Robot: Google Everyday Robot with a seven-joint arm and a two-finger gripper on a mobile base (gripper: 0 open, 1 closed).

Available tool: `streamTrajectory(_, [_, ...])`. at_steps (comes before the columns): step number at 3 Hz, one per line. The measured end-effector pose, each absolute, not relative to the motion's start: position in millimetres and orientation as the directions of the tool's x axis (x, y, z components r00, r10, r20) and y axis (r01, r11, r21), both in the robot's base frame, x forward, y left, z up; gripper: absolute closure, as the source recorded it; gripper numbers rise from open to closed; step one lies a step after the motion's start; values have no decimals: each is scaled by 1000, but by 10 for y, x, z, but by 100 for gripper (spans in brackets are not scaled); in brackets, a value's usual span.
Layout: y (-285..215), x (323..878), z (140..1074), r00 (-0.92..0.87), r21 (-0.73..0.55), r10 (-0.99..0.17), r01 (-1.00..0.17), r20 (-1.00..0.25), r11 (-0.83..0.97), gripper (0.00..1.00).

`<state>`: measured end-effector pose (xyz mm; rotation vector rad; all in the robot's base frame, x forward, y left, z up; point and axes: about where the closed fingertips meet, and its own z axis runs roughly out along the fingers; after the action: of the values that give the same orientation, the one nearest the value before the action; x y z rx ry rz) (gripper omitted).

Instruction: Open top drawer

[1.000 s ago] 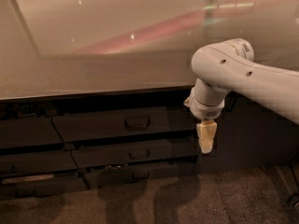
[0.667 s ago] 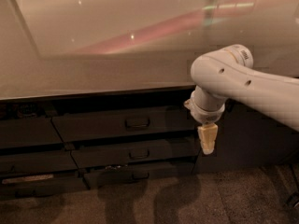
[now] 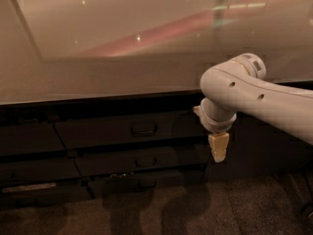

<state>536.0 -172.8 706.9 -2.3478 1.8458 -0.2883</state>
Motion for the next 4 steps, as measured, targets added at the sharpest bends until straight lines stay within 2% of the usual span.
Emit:
streamTrajectory(3, [-1738, 5389, 7011, 366, -244, -915, -915, -169, -320, 0])
streamTrajectory(4, [-1748, 5426, 6984, 363, -237, -917, -917, -163, -321, 0])
